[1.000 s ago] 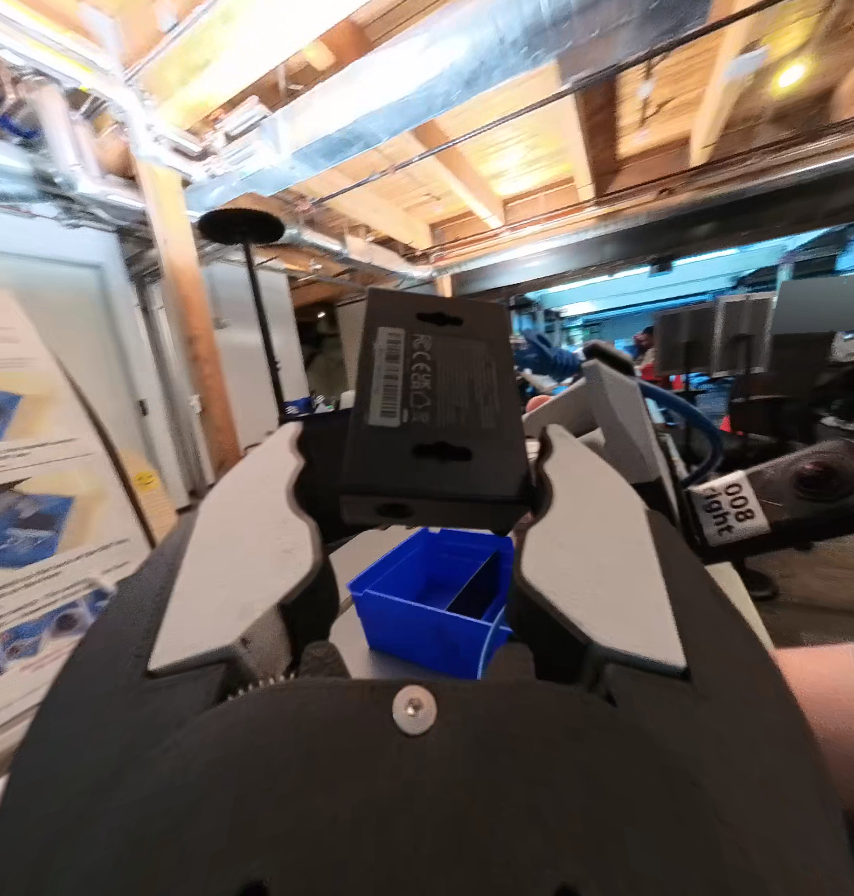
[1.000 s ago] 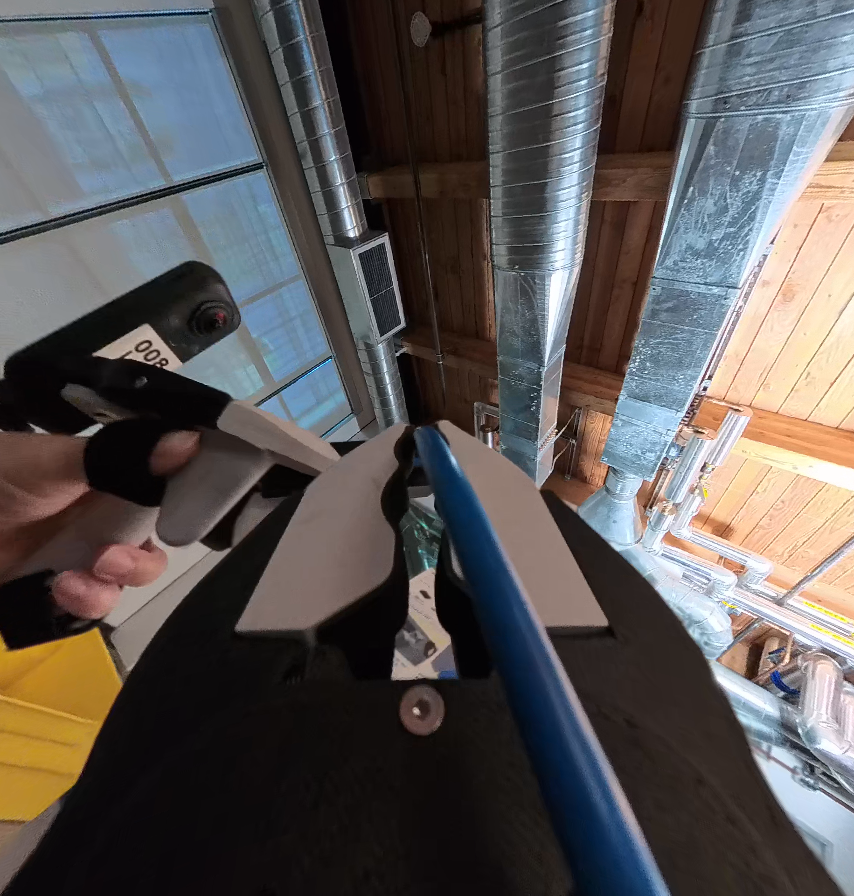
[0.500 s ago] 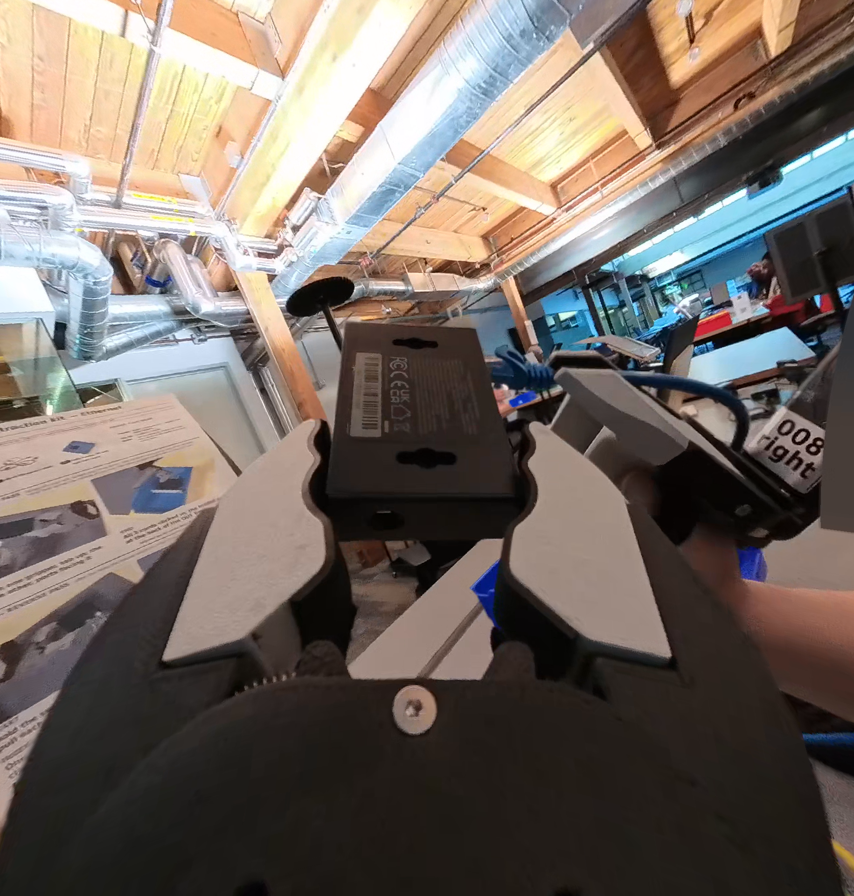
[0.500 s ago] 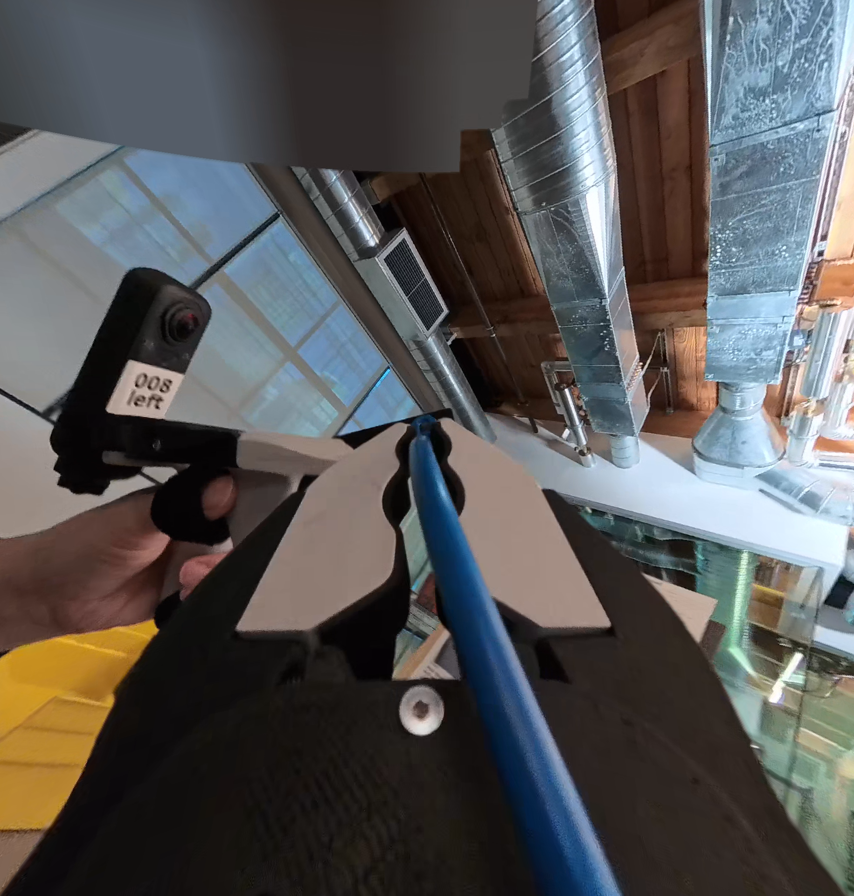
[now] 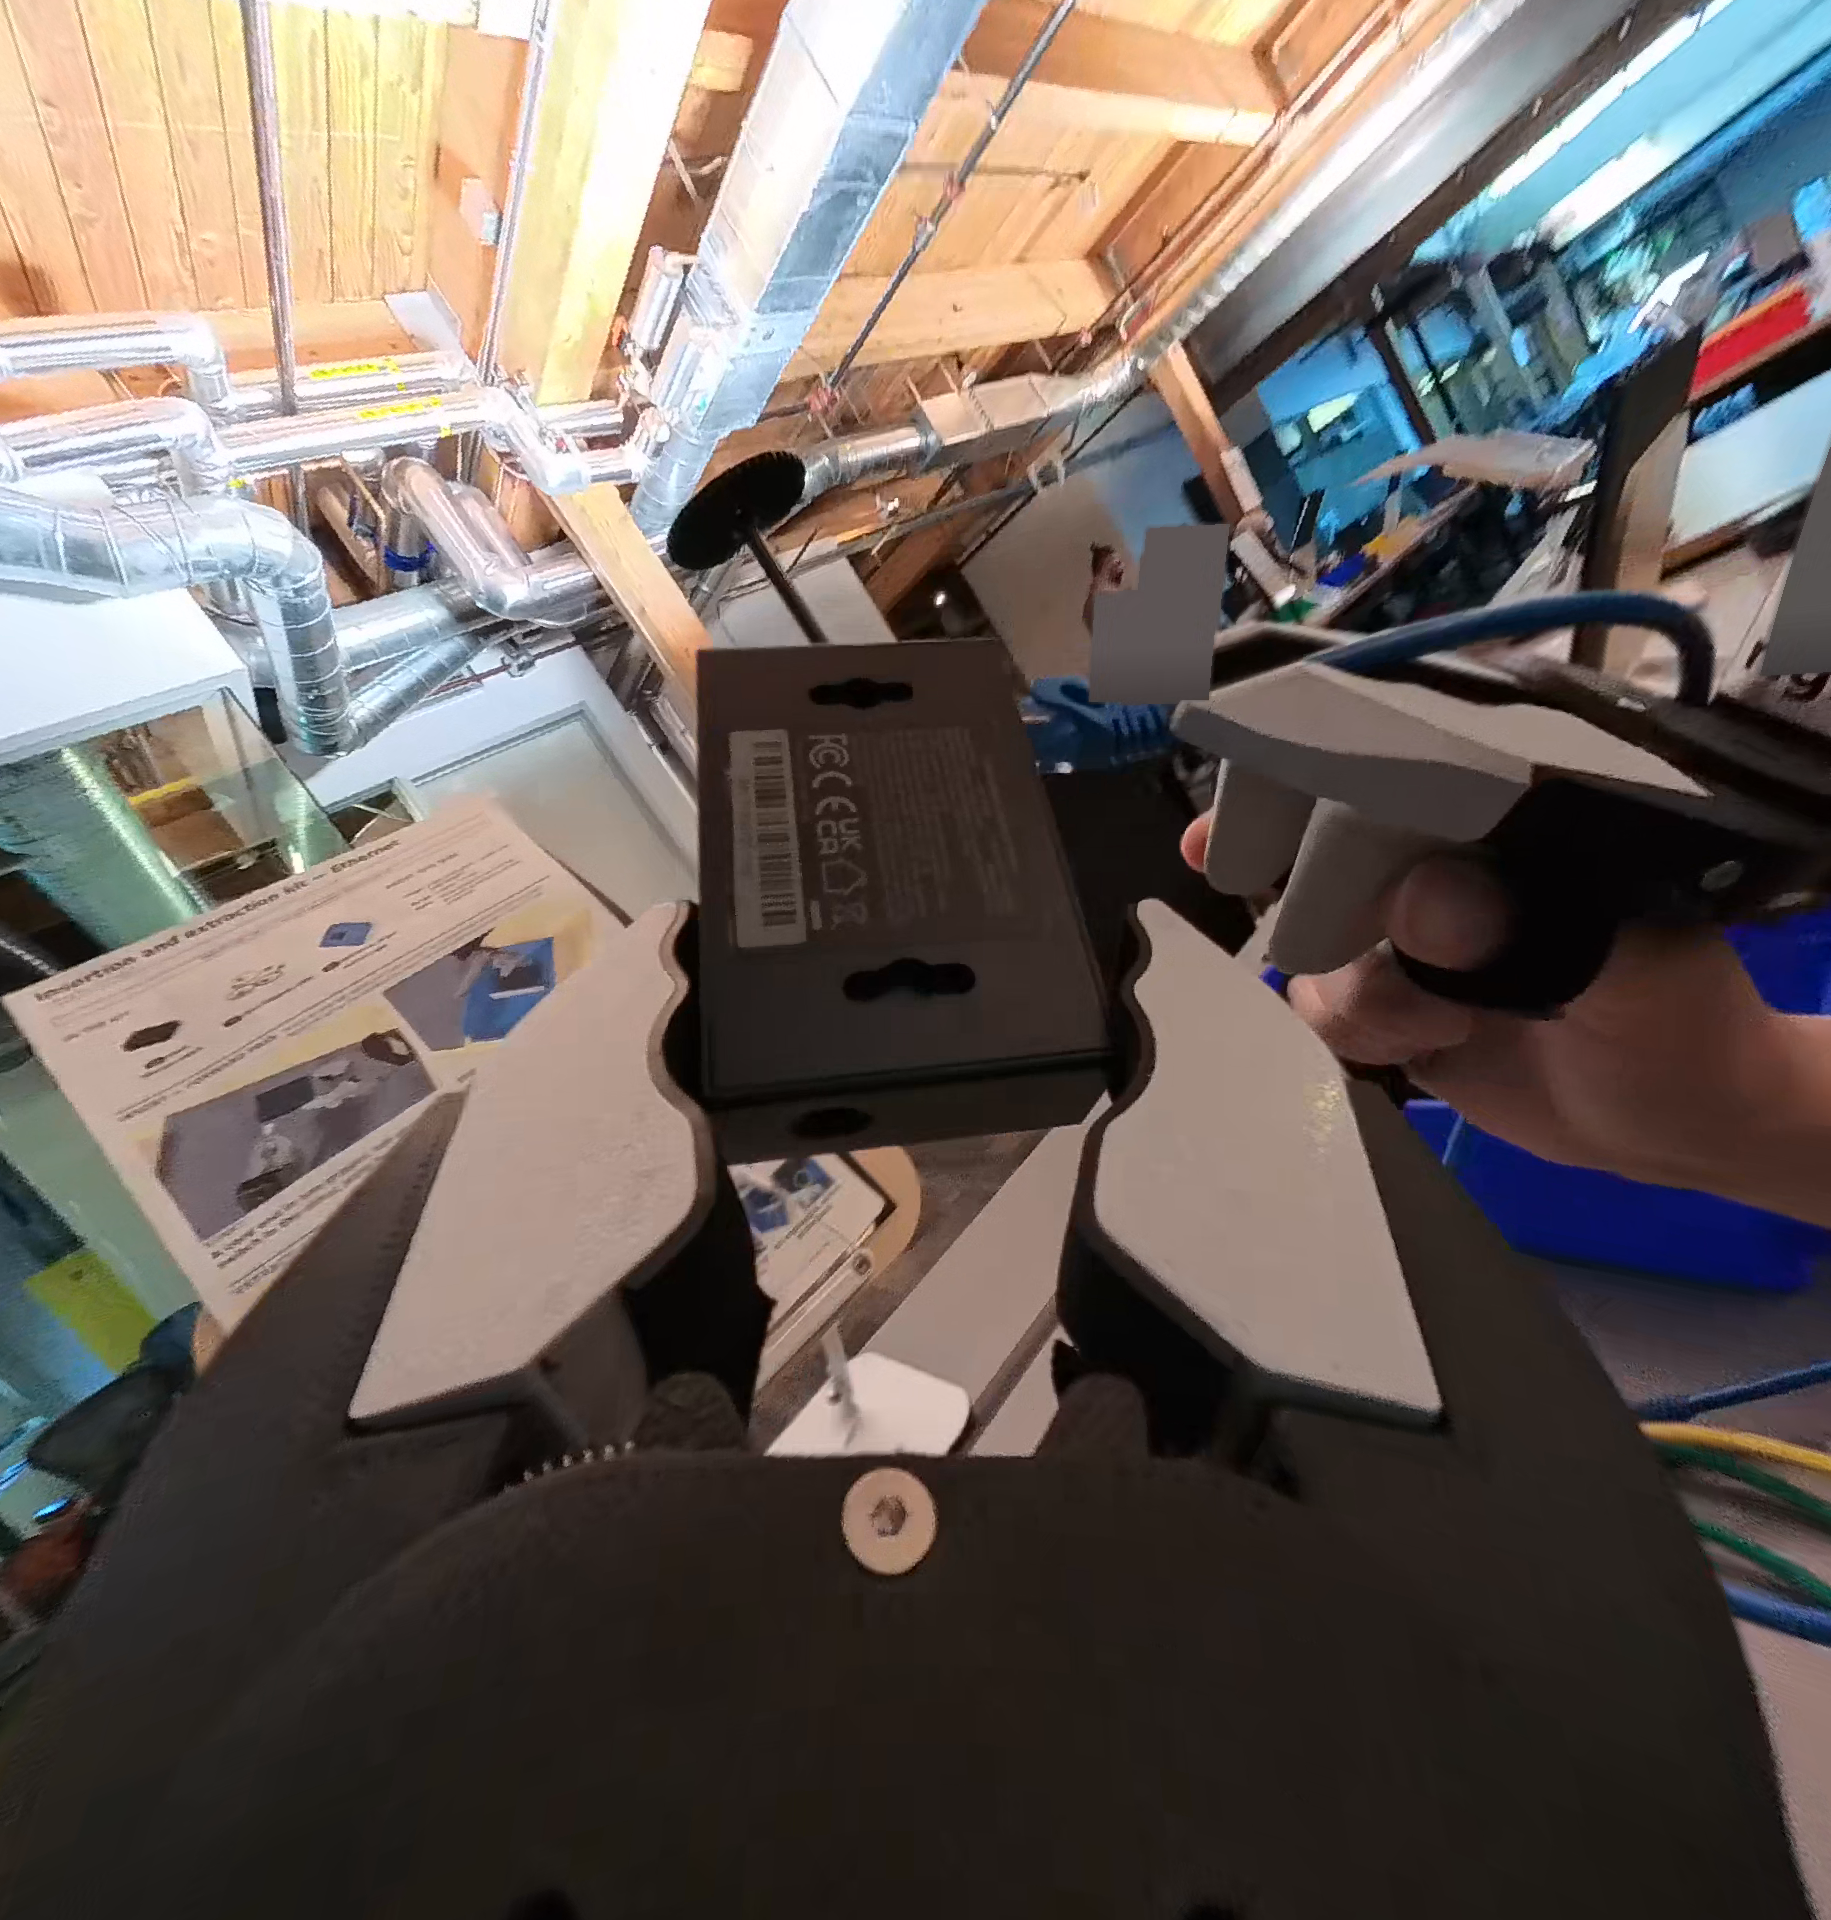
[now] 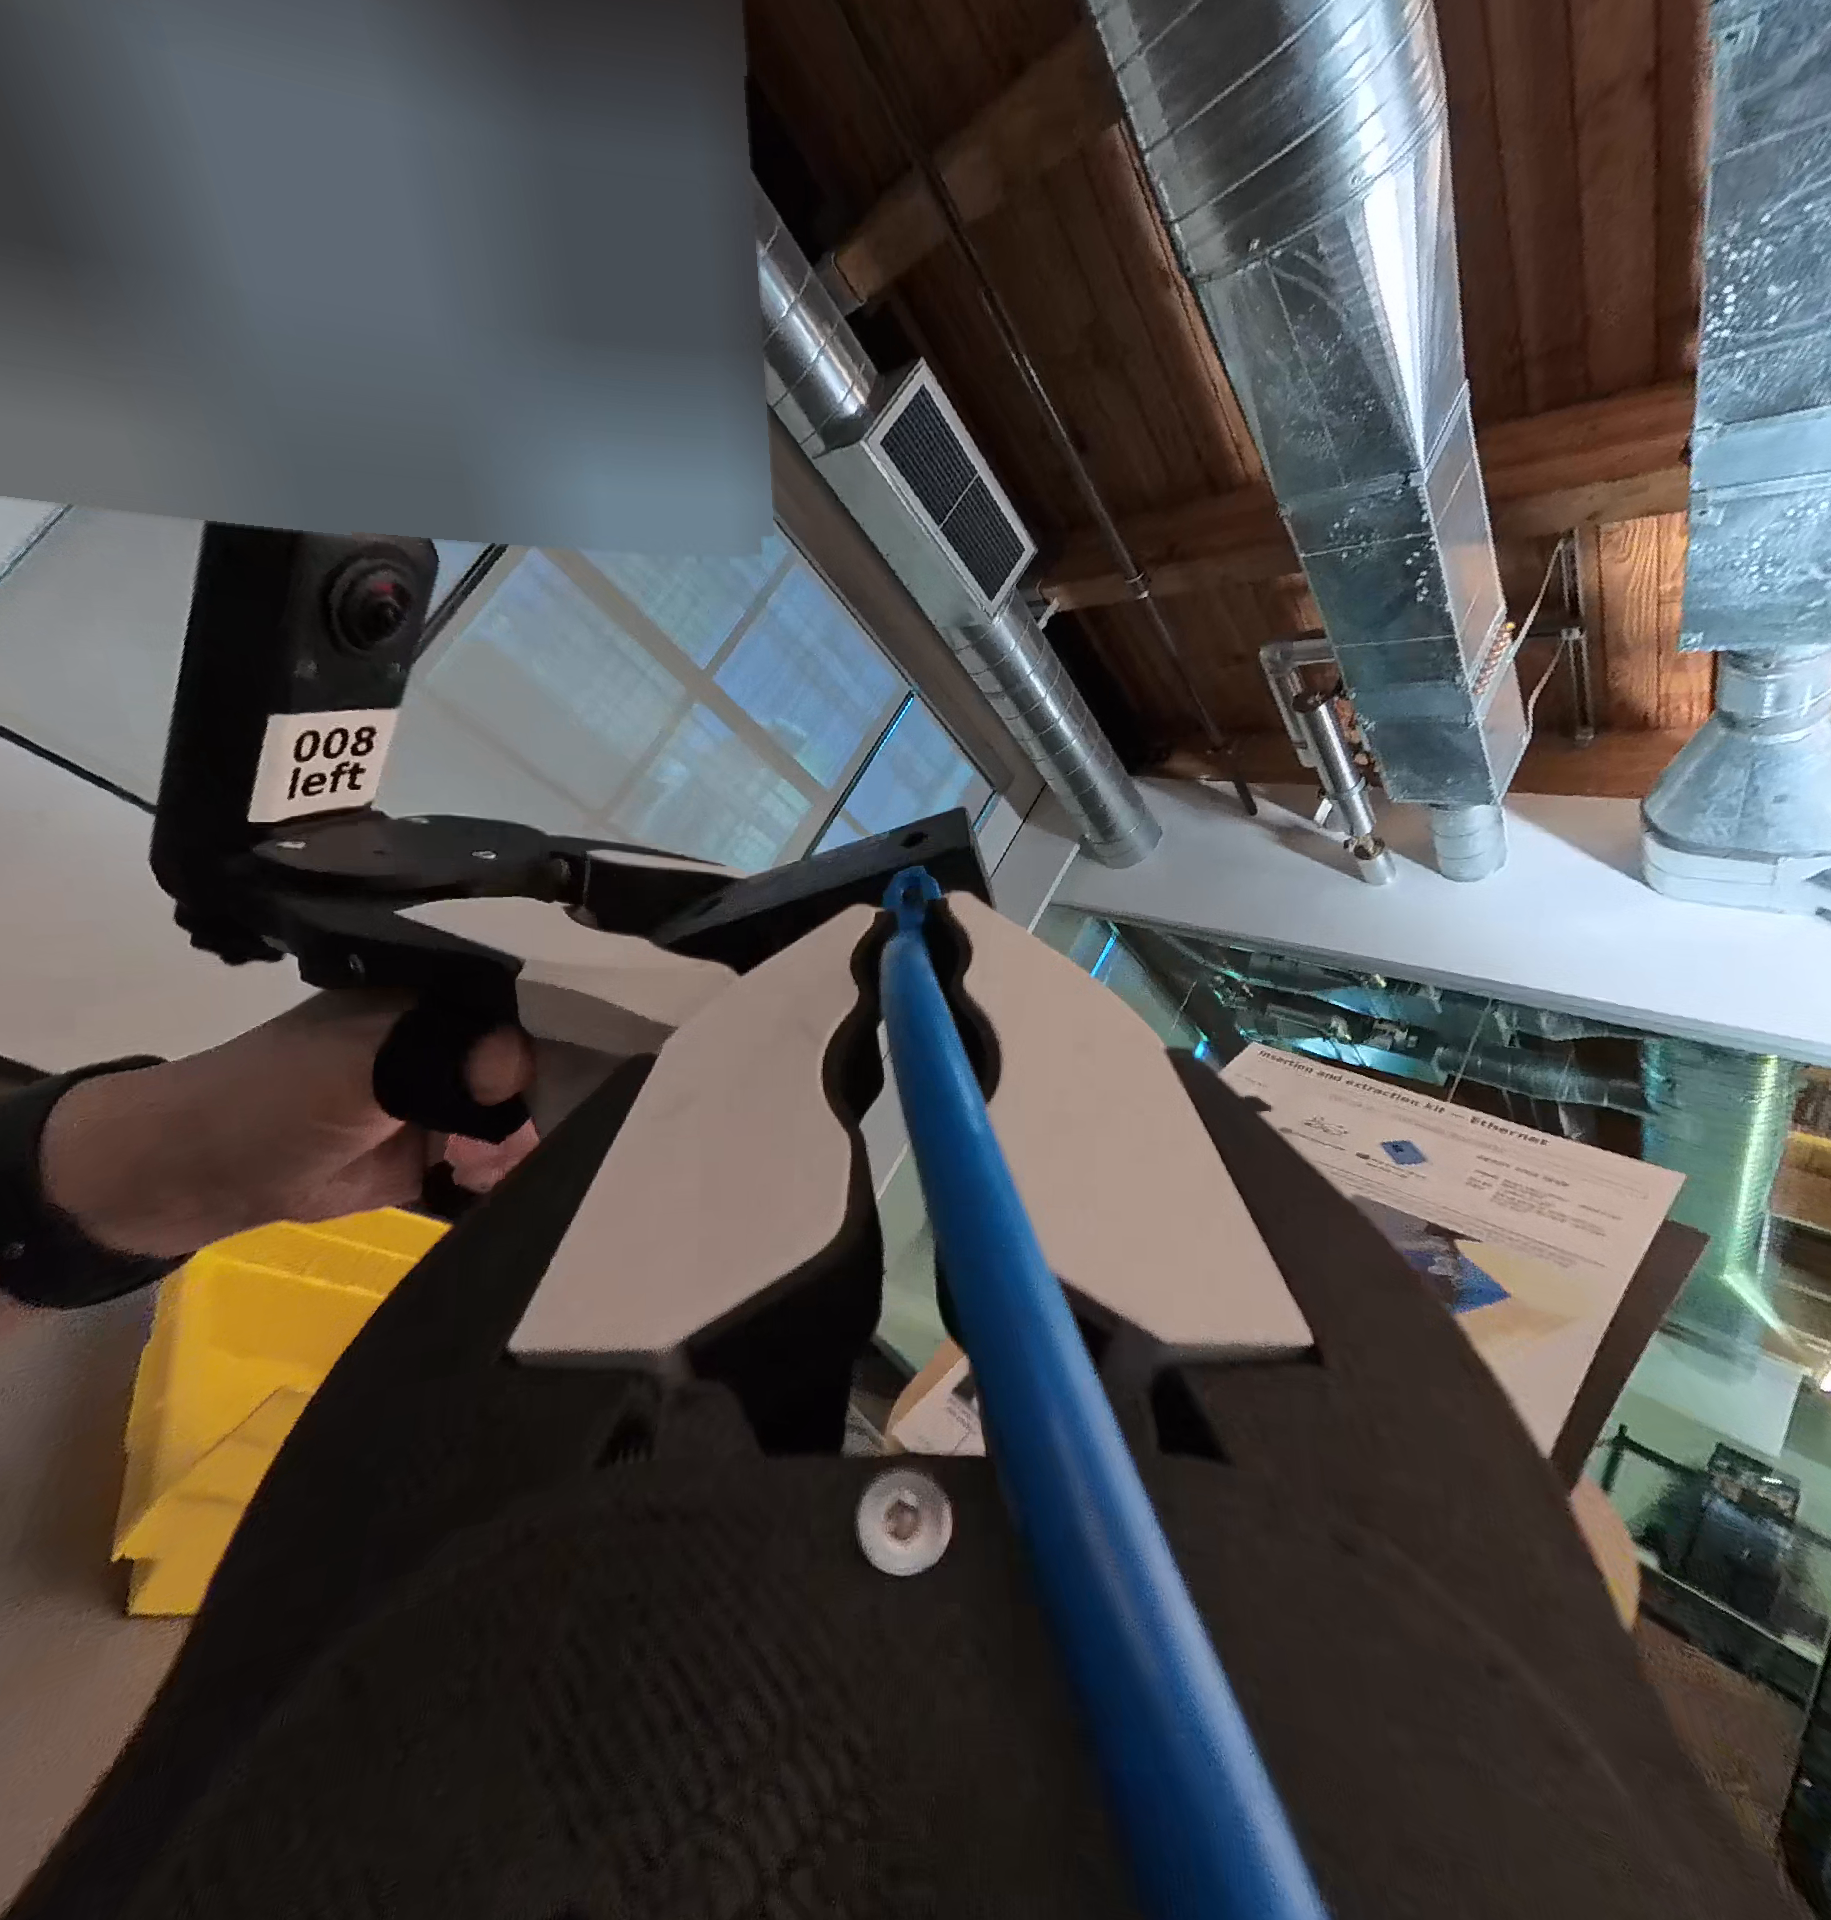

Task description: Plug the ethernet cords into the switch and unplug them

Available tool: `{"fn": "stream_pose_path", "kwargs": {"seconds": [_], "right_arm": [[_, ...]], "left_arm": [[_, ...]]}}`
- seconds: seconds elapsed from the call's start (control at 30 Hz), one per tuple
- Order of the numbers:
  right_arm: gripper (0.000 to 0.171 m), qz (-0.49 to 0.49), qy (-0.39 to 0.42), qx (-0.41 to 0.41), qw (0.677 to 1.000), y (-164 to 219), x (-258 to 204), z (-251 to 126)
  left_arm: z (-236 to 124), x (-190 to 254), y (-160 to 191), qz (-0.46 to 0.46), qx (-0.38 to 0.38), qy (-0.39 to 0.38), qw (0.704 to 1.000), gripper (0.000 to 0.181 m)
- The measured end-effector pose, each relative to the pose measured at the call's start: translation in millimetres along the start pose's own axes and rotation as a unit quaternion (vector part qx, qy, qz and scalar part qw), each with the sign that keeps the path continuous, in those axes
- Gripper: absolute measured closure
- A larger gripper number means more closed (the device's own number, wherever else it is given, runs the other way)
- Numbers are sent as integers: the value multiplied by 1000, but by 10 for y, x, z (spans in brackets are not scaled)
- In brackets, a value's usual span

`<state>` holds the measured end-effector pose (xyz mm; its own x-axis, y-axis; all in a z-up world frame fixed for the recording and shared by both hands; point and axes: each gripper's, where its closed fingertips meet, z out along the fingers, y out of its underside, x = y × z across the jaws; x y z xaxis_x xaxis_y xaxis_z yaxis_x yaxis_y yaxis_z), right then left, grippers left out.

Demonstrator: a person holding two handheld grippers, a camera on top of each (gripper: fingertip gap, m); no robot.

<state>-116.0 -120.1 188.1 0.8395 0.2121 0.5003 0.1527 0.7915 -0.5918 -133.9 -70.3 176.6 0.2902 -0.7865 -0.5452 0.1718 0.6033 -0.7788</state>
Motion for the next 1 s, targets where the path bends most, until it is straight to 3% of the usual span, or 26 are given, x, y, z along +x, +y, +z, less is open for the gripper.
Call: {"fn": "stream_pose_path", "kwargs": {"seconds": [0.37, 0.57, 0.73, 0.83, 1.0], "right_arm": [[163, 19, -5, -3, 1000, 53, 3, 6], [163, 91, 21, -117, 989, 563, 228, 73], [154, 273, -31, -234, 933, 1216, 232, -27], [152, 350, -78, -333, 872, 1578, 161, -239], [161, 338, -163, -453, 809, 1891, 41, -718]], "left_arm": [[17, 10, 130, -3, -36, 18, 999, 108], [132, -234, 445, -81, -95, -38, 992, 108], [64, -663, 997, -132, -153, -127, 971, 108], [3, -816, 1384, -209, -190, -155, 947, 108], [-115, -891, 2088, -275, -254, -203, 905, 109]]}}
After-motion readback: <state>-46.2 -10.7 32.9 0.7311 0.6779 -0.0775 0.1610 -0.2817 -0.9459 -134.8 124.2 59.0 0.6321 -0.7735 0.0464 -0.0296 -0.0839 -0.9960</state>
